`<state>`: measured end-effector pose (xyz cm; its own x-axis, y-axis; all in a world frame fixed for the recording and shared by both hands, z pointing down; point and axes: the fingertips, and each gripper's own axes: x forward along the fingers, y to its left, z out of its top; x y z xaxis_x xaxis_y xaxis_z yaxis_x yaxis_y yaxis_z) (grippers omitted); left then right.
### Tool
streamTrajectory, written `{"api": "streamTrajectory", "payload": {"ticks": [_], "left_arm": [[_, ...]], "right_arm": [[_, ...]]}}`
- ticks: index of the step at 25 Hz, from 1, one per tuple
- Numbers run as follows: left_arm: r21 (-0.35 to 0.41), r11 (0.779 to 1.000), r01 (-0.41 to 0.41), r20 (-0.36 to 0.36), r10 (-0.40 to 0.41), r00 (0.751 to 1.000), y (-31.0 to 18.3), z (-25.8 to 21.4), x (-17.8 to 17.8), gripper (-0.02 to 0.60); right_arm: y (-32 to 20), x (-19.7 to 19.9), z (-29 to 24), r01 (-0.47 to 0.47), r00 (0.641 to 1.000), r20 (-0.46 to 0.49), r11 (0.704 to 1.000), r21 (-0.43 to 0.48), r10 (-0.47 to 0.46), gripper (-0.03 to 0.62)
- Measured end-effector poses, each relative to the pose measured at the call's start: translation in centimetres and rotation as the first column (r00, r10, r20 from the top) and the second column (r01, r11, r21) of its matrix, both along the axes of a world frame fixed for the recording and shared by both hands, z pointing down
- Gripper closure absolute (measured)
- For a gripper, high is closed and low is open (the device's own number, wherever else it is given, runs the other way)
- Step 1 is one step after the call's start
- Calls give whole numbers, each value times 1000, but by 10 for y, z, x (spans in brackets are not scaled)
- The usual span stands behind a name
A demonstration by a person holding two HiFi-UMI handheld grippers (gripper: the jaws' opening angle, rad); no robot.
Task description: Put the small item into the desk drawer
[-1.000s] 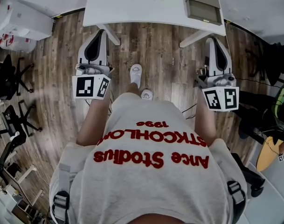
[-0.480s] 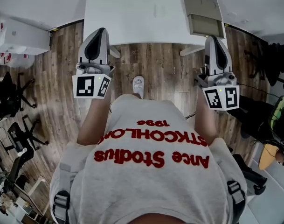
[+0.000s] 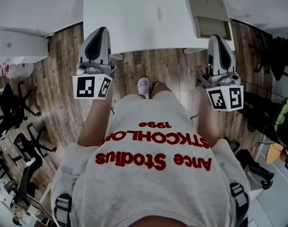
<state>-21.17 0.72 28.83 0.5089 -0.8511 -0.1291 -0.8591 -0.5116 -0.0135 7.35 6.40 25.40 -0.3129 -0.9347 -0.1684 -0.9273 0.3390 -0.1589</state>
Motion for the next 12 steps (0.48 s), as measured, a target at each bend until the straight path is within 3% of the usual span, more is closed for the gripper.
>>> {"api": "streamTrajectory", "payload": {"ticks": [12], "left_arm": [[-12, 999, 51, -9, -51, 999, -34, 7, 3, 574]], "right_arm": [[-53, 3, 2, 60, 998, -1, 998, 10, -60, 589]]}}
